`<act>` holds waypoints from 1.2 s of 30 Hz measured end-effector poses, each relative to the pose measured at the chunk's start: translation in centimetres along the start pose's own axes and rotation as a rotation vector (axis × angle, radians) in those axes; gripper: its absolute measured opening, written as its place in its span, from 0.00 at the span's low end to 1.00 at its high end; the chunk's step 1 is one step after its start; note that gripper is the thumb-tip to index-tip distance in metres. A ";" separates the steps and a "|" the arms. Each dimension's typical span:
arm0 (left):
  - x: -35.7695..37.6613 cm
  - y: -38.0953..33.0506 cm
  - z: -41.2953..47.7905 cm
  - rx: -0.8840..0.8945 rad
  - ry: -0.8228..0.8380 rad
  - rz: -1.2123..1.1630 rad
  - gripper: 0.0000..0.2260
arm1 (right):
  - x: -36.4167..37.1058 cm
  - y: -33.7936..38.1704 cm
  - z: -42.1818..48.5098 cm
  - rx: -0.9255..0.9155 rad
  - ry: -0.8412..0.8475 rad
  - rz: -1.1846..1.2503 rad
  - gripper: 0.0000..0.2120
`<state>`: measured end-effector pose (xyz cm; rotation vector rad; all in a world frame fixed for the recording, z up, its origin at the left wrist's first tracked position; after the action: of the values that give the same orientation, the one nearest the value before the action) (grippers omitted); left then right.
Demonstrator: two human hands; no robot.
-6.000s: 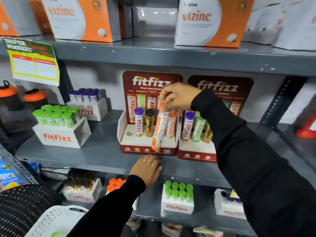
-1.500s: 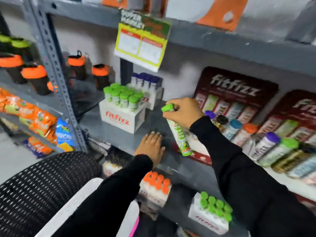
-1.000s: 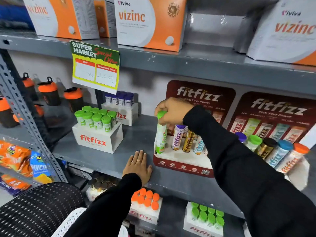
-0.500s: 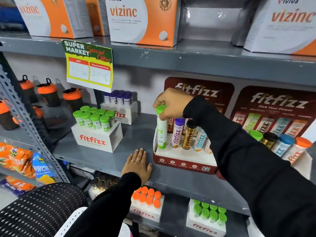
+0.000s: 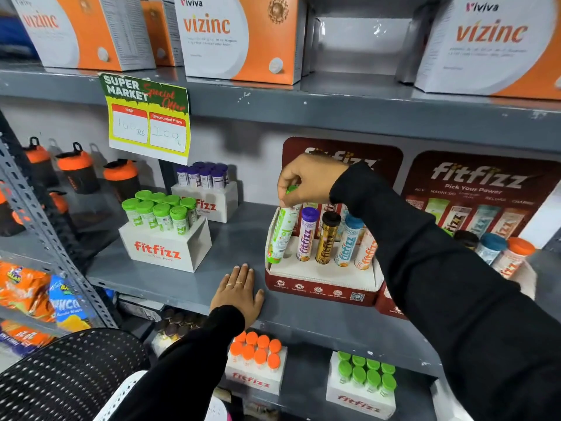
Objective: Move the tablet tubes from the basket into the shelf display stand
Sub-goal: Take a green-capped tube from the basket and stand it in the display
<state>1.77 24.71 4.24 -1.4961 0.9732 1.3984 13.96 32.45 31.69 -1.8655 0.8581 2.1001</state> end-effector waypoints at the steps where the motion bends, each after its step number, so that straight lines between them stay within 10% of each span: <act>1: -0.1 -0.1 0.0 0.000 -0.003 -0.005 0.28 | 0.0 -0.1 0.1 0.006 -0.006 0.001 0.08; 8: -0.1 -0.1 -0.1 0.003 -0.006 -0.007 0.28 | 0.2 -2.0 1.0 0.152 -0.015 0.109 0.24; 36: -0.3 -0.1 -0.2 -0.001 0.011 -0.002 0.34 | 7.1 -4.7 3.9 0.181 -0.061 0.074 0.24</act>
<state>1.91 24.53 4.50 -1.5071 0.9774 1.3907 11.80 36.83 23.70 -1.6945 1.0795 2.0331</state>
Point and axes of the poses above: each hand's wrist, its own z-axis towards the middle knuckle, its own x-axis out of the palm, y = z × x, the point moved 3 cm from there along z, towards the middle knuckle, and after that the axes turned 8 degrees about x, right-handed, at the moved point
